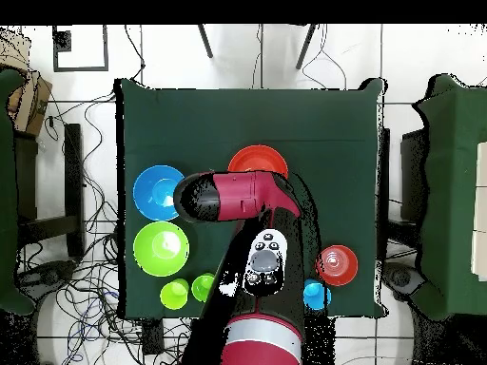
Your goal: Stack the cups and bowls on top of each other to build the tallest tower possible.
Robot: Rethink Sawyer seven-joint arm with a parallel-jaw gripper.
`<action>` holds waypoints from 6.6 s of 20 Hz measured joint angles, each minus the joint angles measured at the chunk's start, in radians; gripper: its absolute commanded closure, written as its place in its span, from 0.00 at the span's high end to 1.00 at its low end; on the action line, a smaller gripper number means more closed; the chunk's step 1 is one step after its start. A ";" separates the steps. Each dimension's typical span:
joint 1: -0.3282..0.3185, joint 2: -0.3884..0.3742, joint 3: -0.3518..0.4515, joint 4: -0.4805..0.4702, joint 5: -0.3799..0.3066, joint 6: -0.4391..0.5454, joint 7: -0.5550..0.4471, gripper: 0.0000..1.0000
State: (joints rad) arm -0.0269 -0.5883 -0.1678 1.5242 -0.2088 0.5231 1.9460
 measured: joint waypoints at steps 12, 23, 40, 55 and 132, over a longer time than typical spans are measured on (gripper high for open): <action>0.000 0.035 0.000 -0.007 0.000 -0.023 0.000 1.00; 0.001 0.101 0.000 -0.016 0.000 -0.070 0.000 0.00; 0.008 0.106 -0.005 -0.021 0.000 -0.070 0.000 0.00; 0.008 0.106 -0.006 -0.021 0.000 -0.070 0.000 0.00; 0.050 0.092 -0.039 -0.030 0.003 -0.070 0.000 0.00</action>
State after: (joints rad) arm 0.0233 -0.4964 -0.2065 1.4944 -0.2057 0.4529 1.9460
